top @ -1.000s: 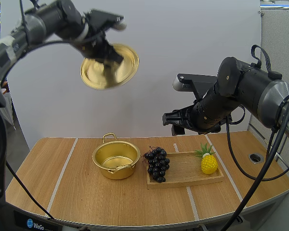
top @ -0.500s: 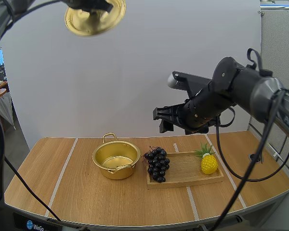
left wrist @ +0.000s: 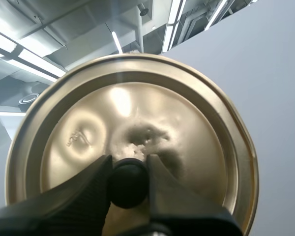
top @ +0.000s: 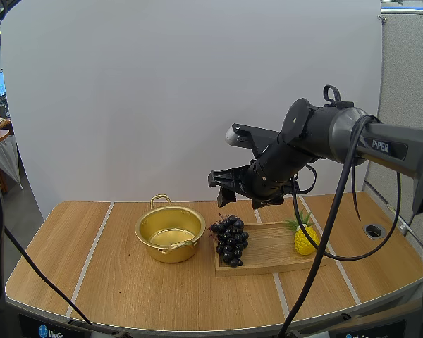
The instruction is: Open the pot, put the grape inside, and close it
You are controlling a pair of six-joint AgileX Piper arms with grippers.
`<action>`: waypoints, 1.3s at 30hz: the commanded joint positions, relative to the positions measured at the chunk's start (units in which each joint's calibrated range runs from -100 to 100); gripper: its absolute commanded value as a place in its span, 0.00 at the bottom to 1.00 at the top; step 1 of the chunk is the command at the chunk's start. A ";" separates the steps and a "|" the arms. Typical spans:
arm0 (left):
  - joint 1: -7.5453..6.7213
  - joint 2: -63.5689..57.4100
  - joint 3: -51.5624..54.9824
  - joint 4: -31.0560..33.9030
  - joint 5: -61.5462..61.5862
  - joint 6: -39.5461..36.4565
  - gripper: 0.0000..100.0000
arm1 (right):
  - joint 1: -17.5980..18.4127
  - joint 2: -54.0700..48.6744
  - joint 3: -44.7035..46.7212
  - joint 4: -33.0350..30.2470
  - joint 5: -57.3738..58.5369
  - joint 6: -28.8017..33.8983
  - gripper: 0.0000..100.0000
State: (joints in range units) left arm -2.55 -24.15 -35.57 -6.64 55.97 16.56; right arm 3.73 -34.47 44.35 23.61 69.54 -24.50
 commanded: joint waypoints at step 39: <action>-0.12 -0.46 -0.52 0.25 -4.45 -0.74 0.00 | 8.77 20.49 -2.75 -29.87 -17.64 32.37 1.00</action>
State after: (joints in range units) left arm -2.55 -24.15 -35.57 -6.64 54.34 16.36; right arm 12.46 -15.45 41.98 -5.14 54.87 7.24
